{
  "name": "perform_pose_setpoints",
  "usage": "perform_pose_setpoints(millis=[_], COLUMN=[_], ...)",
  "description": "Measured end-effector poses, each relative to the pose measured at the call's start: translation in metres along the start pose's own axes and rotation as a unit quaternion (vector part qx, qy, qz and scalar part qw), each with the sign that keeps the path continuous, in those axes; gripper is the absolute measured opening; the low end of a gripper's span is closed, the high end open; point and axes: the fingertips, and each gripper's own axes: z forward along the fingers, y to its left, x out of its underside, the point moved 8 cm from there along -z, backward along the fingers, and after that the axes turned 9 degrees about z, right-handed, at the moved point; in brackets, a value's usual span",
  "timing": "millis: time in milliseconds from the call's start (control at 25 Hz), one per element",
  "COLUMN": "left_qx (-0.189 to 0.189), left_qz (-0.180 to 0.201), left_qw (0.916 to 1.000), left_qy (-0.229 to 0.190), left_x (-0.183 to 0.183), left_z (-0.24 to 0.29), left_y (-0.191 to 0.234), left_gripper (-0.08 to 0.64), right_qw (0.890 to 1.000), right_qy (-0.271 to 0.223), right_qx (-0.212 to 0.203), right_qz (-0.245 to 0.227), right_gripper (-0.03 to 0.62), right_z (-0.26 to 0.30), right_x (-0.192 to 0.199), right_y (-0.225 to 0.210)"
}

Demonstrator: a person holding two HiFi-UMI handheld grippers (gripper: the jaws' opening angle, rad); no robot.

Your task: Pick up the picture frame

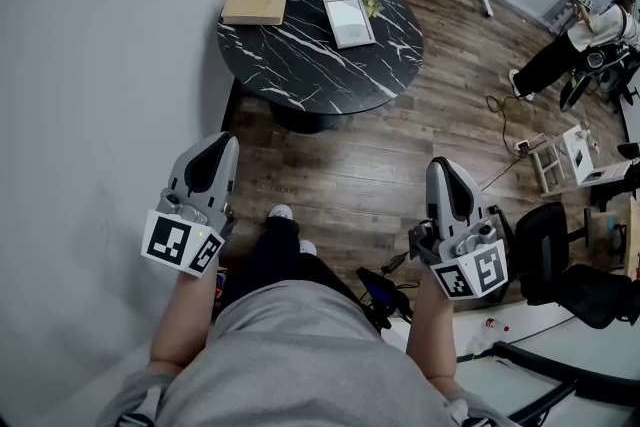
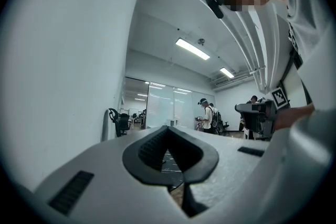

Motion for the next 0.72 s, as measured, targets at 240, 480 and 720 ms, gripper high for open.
perform_pose_setpoints(millis=[240,480,720], left_qx=[-0.003,-0.001,-0.002], left_qz=[-0.012,-0.012,-0.009], left_qw=[0.9999,0.9999,0.9999], left_qy=[0.005,0.007,0.006], left_x=[0.010,0.014,0.013], left_z=[0.009,0.034,0.067], left_y=[0.006,0.020,0.041], left_gripper=[0.006,0.006,0.006], right_qw=[1.000,1.000,1.000], right_qy=[0.017,0.022,0.025], right_qx=[0.003,0.002,0.001], right_qz=[-0.002,0.002,0.001], right_gripper=[0.026,0.026,0.026], right_z=[0.007,0.031,0.060], right_x=[0.004,0.003,0.003], right_y=[-0.008,-0.025,-0.045])
